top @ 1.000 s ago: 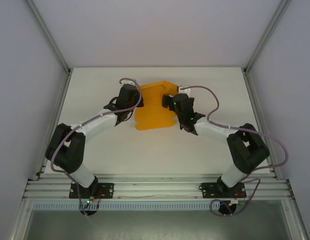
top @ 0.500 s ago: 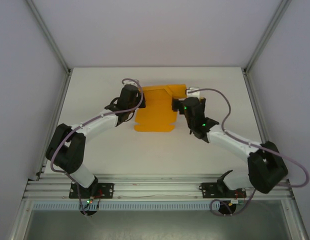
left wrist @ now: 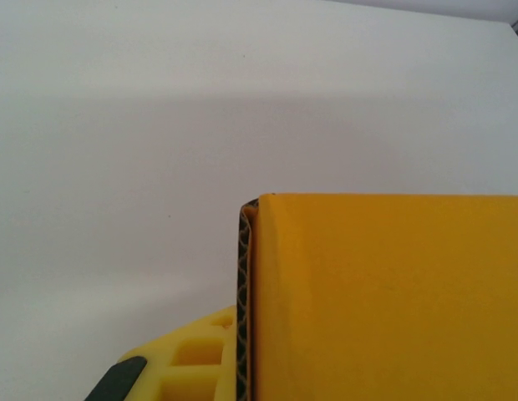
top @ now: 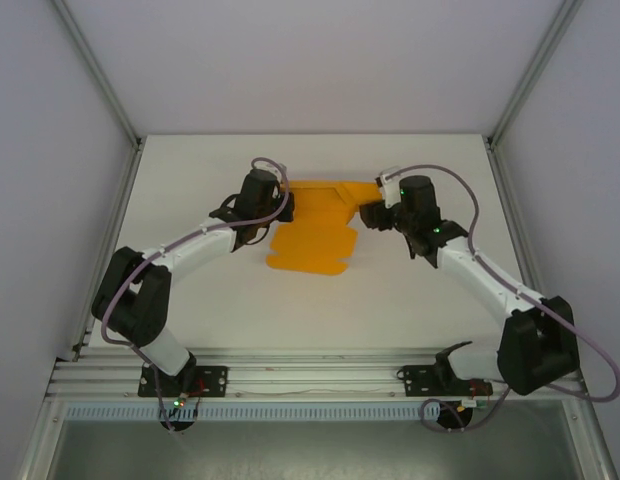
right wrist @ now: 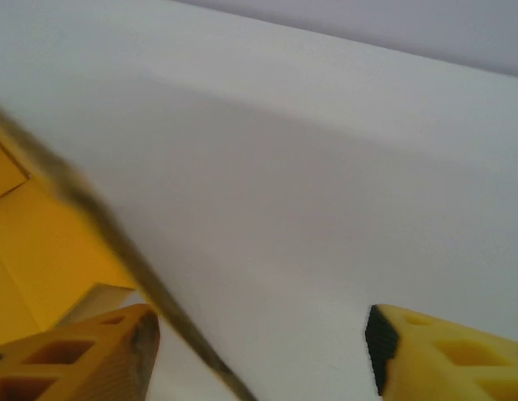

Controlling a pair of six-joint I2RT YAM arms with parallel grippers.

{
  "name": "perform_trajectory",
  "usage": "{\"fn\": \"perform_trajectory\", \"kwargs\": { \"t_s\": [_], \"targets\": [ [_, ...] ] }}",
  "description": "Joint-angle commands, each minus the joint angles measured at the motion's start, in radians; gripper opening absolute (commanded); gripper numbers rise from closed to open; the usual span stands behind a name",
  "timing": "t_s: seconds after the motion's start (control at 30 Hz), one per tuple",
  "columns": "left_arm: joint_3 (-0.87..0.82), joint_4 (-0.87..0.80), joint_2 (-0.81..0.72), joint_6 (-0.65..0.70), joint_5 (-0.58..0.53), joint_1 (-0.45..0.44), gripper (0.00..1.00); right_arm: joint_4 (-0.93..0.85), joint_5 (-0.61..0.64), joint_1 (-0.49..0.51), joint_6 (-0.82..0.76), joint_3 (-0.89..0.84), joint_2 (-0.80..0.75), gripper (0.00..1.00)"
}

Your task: Assemble paper box

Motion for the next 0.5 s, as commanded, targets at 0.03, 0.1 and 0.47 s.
{"fn": "perform_trajectory", "kwargs": {
  "t_s": [0.03, 0.1, 0.47],
  "targets": [
    [0.031, -0.040, 0.020, 0.030, 0.018, 0.001, 0.00, -0.022, -0.024, -0.003, -0.020, 0.040, 0.015, 0.45],
    [0.033, -0.052, 0.025, 0.033, 0.016, 0.002, 0.00, -0.036, -0.005, -0.003, -0.021, 0.053, 0.022, 0.25],
    [0.076, -0.102, 0.059, -0.013, 0.010, -0.015, 0.00, -0.065, 0.242, 0.064, 0.115, 0.087, 0.125, 0.02]
  ]
}}
